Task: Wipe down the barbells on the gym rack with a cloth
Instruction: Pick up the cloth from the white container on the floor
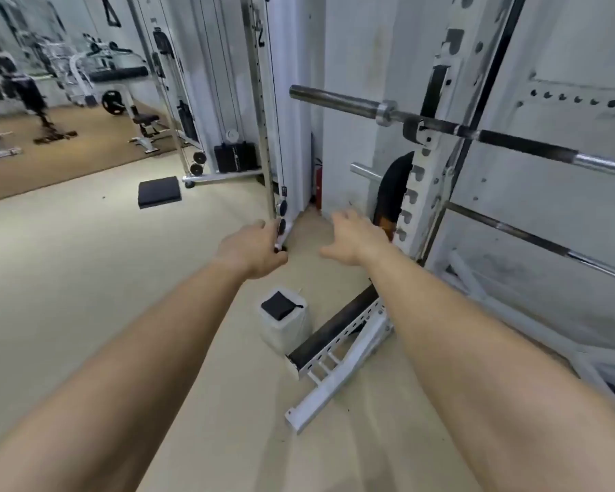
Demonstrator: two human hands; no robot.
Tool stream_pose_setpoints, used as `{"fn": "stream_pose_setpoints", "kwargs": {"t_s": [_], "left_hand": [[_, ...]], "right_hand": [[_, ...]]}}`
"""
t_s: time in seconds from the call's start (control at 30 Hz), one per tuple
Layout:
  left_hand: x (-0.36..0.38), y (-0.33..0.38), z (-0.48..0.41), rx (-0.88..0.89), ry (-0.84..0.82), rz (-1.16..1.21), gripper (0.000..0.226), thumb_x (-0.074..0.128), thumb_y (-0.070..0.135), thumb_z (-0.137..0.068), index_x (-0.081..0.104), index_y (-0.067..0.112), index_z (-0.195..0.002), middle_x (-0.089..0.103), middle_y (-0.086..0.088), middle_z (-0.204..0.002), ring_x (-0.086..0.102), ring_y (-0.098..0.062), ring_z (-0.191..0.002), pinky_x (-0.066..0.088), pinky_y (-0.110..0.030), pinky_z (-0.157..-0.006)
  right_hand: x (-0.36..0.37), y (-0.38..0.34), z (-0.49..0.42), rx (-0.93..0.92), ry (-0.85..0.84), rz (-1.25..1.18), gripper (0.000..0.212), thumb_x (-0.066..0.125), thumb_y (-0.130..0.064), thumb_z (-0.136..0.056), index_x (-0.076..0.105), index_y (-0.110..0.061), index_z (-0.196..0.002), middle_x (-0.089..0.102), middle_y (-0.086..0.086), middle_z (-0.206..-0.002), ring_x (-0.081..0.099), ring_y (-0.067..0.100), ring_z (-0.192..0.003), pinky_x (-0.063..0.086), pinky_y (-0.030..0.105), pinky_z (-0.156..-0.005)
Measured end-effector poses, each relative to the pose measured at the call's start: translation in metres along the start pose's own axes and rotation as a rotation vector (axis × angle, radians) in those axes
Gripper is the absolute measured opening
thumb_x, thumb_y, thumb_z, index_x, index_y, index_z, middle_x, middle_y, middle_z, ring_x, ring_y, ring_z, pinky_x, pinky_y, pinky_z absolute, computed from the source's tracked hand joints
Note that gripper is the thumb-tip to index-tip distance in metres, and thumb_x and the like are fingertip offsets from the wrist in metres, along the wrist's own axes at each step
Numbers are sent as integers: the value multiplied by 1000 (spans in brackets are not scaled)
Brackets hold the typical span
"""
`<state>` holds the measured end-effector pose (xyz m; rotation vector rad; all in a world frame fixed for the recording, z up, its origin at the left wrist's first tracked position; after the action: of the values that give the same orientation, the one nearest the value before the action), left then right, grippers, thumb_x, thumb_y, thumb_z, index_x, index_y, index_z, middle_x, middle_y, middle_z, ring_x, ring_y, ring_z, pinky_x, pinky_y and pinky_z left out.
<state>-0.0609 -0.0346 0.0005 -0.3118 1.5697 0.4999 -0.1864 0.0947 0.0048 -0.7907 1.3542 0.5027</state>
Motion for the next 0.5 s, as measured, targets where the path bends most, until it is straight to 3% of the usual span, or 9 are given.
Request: {"fn": "stream_pose_setpoints", "kwargs": {"t_s": [0.27, 0.5], "left_hand": [[27, -159, -41, -114, -70, -2, 75, 54, 48, -90, 22, 22, -153, 40, -6, -150, 49, -29, -127, 50, -47, -94], [82, -282, -114, -119, -210, 55, 75, 53, 46, -93, 20, 20, -155, 38, -7, -151, 48, -29, -128, 47, -46, -96]], "right_hand": [[83, -107, -98, -12, -162, -17, 79, 62, -44, -85, 28, -20, -152, 34, 11, -151, 37, 35, -136, 40, 48, -104], [174, -163, -201, 79, -272, -40, 74, 63, -48, -85, 36, -17, -146, 40, 11, -143, 43, 33, -127, 44, 48, -99]]}}
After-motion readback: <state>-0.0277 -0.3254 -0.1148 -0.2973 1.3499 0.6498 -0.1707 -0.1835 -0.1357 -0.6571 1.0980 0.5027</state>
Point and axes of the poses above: each hand's wrist, its own z-axis away from the middle knuckle, its own x-axis out of the palm, y = z × x, the point moved 7 cm from there along -z, towards the middle knuckle
